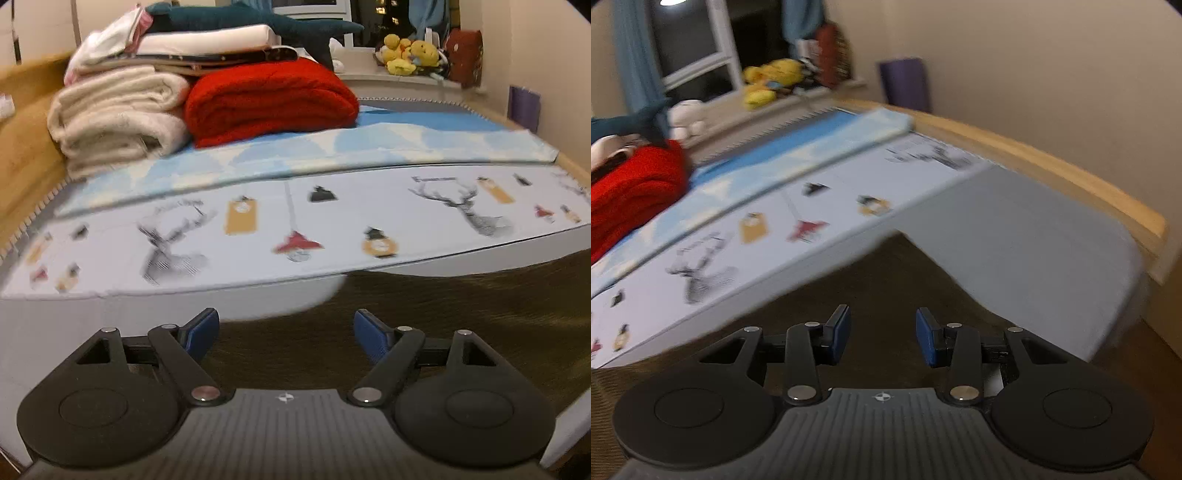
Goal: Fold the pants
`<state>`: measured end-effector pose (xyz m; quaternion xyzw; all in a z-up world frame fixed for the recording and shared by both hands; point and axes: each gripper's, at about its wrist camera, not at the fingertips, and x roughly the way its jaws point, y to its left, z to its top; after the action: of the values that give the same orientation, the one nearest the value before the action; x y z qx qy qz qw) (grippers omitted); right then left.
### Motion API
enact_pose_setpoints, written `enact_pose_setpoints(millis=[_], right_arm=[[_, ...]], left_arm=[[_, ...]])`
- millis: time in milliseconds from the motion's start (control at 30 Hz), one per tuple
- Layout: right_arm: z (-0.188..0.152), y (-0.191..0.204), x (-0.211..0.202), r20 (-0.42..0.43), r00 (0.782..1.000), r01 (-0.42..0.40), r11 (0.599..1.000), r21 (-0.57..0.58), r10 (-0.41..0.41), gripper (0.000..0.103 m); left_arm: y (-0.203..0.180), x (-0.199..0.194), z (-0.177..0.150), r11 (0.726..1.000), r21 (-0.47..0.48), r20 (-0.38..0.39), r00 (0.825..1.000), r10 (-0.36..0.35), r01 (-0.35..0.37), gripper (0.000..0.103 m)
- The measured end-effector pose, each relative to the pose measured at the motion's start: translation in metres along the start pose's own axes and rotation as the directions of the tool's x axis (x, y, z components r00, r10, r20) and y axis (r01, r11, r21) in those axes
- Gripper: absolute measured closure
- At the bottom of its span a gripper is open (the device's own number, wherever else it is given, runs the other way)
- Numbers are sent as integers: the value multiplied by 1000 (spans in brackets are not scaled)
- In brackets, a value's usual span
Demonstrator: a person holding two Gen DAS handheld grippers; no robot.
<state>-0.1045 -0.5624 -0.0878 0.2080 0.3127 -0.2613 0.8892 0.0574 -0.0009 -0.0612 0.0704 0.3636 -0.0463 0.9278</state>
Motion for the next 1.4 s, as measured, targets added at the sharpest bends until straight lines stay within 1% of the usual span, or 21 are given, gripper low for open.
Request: enact_pose_setpoints(millis=[67, 100, 133, 233, 300, 400, 500, 633, 733, 800, 933, 1067, 1100, 1167, 1200, 1233, 1267, 1300, 1333, 1367, 1400], right_arm=[[-2, -20, 8, -35, 999, 19, 997, 74, -17, 62], [-3, -31, 13, -55, 998, 26, 992, 123, -19, 62], [-4, -40, 17, -73, 997, 30, 986, 164, -18, 62], [-7, -63, 31, -121, 992, 54, 960, 274, -22, 62], [-10, -74, 40, -144, 989, 69, 937, 342, -21, 62], [-14, -87, 56, -178, 984, 81, 902, 424, -4, 61], [-16, -92, 72, -208, 978, 93, 888, 450, 3, 61], [-17, -101, 85, -232, 973, 106, 855, 508, 17, 61], [-19, -108, 93, -230, 973, 108, 817, 566, 31, 60], [-18, -108, 97, -219, 975, 98, 808, 581, 38, 60], [-16, -103, 100, -210, 977, 99, 811, 577, 30, 74], [-9, -96, 86, -157, 987, 78, 807, 585, 18, 78], [-5, -90, 79, -136, 991, 74, 818, 571, 5, 79], [9, -63, 58, -62, 998, 56, 876, 478, -30, 79], [16, -45, 45, -10, 999, 43, 909, 415, -43, 80], [23, -17, 28, 59, 997, 30, 948, 317, -52, 80], [27, 10, 12, 120, 991, 25, 977, 214, -51, 80], [28, 45, -5, 191, 981, 24, 996, 88, -40, 80], [25, 73, -19, 244, 969, 20, 1000, -5, -18, 80], [19, 106, -36, 298, 954, 8, 994, -108, 25, 80], [6, 141, -52, 342, 936, -12, 976, -218, 88, 80]], left_arm=[[-12, 7, -8, 998, -19, -77, 995, -65, 64, 19], [-16, 10, -9, 997, -16, -90, 993, -76, 75, 19], [-21, 11, -8, 998, 3, -83, 994, -70, 70, 19], [-30, 19, -6, 997, 79, -55, 998, -17, 21, 19], [-30, 27, -6, 997, 75, -72, 997, -3, 8, 19], [-25, 33, -5, 999, 44, -90, 996, -15, 19, 19], [-24, 36, -5, 998, 62, -88, 996, -13, 18, 19], [-22, 38, -5, 997, 71, -88, 996, -12, 18, 19], [-20, 41, -5, 998, 66, -94, 996, -4, 10, 19], [-19, 42, -6, 998, 63, -102, 995, -2, 8, 19], [-15, 43, -7, 998, 55, -110, 994, 0, 6, 19], [-11, 43, -6, 999, 32, -112, 994, -3, 6, 19], [-9, 43, -5, 1000, 24, -111, 994, -5, 7, 19], [-7, 41, -5, 1000, 14, -108, 994, -6, 7, 19], [-5, 40, -5, 1000, 10, -106, 994, -7, 8, 19], [-4, 39, -6, 1000, 7, -104, 995, -7, 8, 19], [-3, 38, -6, 1000, 5, -102, 995, -7, 7, 19], [-1, 37, -6, 1000, 4, -101, 995, -6, 6, 19], [2, 35, -7, 1000, 2, -101, 995, -4, 5, 19], [4, 34, -8, 1000, -1, -101, 995, -2, 2, 19], [8, 33, -9, 1000, -5, -102, 995, 1, -1, 19]])
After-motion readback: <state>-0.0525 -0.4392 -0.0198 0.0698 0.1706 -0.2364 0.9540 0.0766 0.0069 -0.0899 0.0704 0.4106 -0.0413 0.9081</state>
